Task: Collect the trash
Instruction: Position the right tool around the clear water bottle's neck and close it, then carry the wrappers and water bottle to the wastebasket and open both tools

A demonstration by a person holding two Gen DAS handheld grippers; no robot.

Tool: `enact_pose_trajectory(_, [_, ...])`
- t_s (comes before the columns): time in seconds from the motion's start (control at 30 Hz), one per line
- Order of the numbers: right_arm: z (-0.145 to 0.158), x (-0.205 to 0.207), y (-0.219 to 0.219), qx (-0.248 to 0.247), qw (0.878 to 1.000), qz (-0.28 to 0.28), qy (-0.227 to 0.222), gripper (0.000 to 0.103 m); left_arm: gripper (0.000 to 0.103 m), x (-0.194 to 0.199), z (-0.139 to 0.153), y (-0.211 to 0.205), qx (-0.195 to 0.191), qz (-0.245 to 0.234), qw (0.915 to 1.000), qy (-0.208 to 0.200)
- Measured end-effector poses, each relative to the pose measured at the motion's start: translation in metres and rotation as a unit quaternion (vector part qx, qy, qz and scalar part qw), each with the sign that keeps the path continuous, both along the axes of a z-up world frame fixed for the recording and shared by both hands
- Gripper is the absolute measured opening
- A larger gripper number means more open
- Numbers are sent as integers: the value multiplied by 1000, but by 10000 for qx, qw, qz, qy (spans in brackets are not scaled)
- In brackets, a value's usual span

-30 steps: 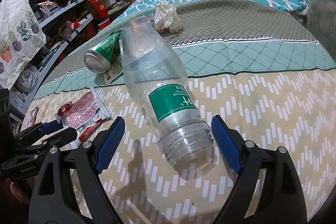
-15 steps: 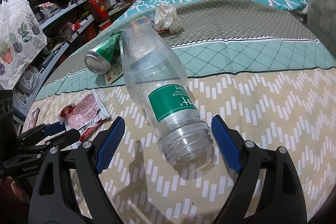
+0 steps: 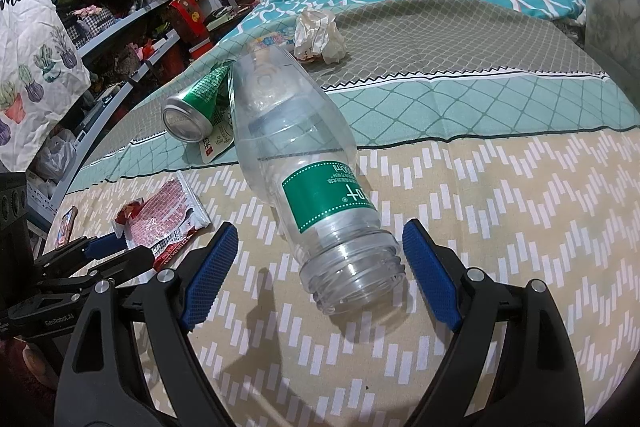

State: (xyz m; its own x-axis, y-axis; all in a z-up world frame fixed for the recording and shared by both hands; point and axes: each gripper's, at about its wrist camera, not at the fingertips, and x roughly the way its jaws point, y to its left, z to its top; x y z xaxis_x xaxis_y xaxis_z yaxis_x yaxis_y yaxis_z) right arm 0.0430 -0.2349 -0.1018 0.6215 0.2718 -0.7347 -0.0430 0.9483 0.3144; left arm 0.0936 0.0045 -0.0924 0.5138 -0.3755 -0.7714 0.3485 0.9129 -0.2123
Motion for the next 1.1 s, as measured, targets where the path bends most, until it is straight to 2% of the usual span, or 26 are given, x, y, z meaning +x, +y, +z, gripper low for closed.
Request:
enact_pose_trajectory(0.5, [0, 1, -1, 18, 10000, -13, -5, 84, 62, 0, 0, 1, -23, -2, 10000, 9])
enact_pose_trajectory(0.73, [1, 0, 7, 58, 9999, -124, -36, 84, 62, 1, 1, 0, -37, -5, 10000, 12])
enact_pose_trajectory(0.93, [1, 6, 20, -51, 10000, -3, -17, 83, 61, 0, 1, 0, -64, -6, 10000, 21])
enact_pose_trajectory(0.97, [2, 8, 27, -117, 9999, 0, -35, 81, 53, 0, 1, -1, -86, -17, 10000, 27])
enact_pose_trajectory(1.0, [3, 9, 29, -131, 9999, -11, -57, 69, 47, 0, 1, -1, -95, -32, 9999, 31])
enact_pose_trajectory(1.03, [3, 11, 32, -137, 9999, -35, -63, 50, 33, 0, 0, -1, -126, -58, 9999, 52])
enact_pose_trajectory(1.07, [2, 12, 34, -62, 10000, 7, -46, 48, 19, 0, -1, -3, -162, -105, 9998, 100])
enact_pose_trajectory(1.1, [3, 10, 32, -9, 10000, -7, -62, 47, 17, 0, -1, -4, -197, -155, 9996, 140])
